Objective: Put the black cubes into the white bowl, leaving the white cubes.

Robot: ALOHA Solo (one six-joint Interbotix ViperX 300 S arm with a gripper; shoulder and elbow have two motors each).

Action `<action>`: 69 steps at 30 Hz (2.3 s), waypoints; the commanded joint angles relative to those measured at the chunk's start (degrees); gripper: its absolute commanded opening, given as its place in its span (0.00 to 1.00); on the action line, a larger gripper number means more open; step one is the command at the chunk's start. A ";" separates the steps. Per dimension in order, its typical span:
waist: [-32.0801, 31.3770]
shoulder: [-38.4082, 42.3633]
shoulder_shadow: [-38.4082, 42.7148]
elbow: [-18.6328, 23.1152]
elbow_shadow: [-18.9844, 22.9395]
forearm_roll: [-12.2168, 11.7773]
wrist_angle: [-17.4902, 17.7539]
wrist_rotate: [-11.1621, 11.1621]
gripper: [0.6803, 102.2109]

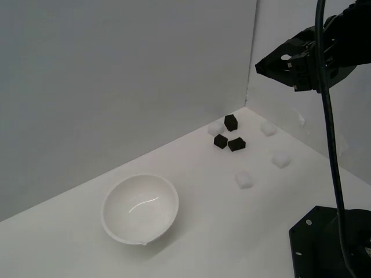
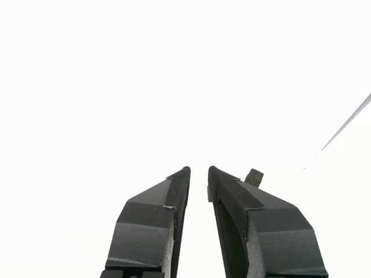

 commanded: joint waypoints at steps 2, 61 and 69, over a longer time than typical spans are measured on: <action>1.93 -2.81 -2.81 -1.85 -2.37 -0.53 0.09 0.53 0.17; 10.55 -46.67 -46.58 1.76 1.32 -0.97 -37.97 3.25 0.98; 10.55 -53.26 -53.35 -0.70 -1.14 -0.97 -38.50 3.25 0.98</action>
